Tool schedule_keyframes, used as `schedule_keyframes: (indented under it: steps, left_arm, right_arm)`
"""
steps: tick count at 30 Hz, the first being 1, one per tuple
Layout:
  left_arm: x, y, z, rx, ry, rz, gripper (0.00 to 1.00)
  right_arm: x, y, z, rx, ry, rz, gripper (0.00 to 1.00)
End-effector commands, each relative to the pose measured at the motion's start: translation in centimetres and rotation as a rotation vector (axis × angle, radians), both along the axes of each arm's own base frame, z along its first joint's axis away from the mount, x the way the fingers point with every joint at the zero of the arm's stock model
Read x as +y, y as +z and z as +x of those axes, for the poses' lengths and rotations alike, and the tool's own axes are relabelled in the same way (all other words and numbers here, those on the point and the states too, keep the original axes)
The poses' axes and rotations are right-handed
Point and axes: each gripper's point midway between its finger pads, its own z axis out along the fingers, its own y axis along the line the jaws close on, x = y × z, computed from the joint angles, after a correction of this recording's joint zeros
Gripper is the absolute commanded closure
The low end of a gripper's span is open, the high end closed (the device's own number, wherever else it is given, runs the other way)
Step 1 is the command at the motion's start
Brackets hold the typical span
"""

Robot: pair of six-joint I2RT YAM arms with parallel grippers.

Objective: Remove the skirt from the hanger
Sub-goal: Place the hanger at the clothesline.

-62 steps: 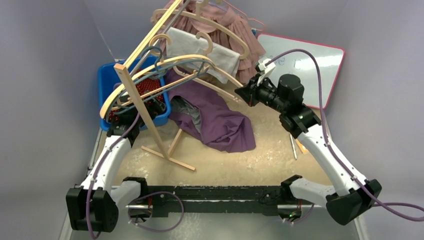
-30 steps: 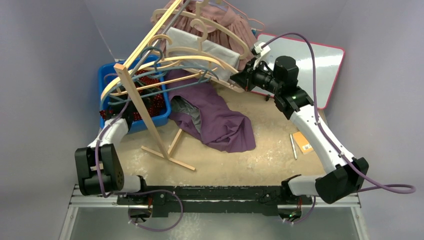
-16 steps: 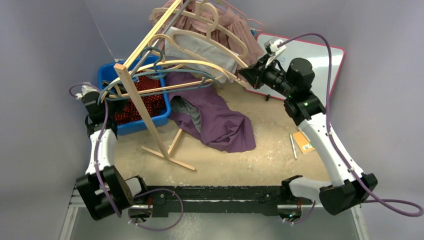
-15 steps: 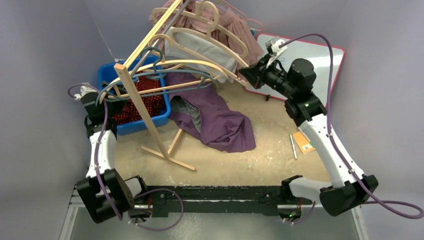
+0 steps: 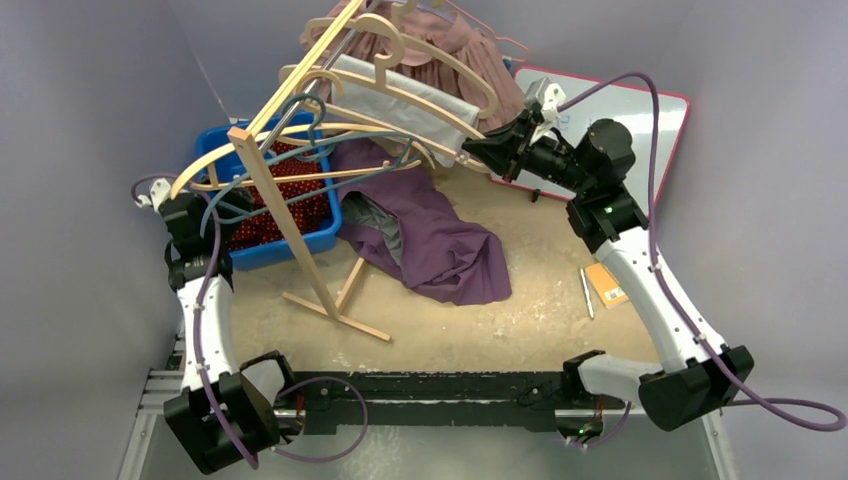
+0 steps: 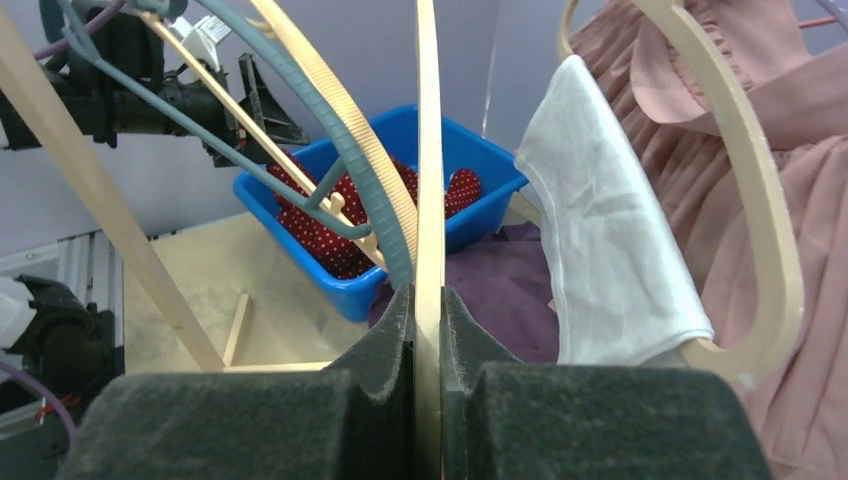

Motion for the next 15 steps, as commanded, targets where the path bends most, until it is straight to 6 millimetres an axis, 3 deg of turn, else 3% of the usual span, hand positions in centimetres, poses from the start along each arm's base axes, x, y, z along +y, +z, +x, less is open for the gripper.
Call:
schedule_keyframes:
  steps: [1,10,15]
  left_arm:
    - [0.9,-0.6,-0.6,0.023,-0.002,0.095,0.15]
    - [-0.2,-1.4,-0.3,0.020,-0.060,0.071,0.18]
    - [-0.4,-1.4,0.0,0.004,-0.067,0.054,0.20]
  right_arm:
    - [0.9,1.4,-0.4,-0.146,0.079,-0.004,1.00]
    - [2.3,-0.4,0.5,-0.233,0.169,-0.049,1.00]
    - [2.5,-0.4,1.8,-0.326,0.149,-0.068,1.00]
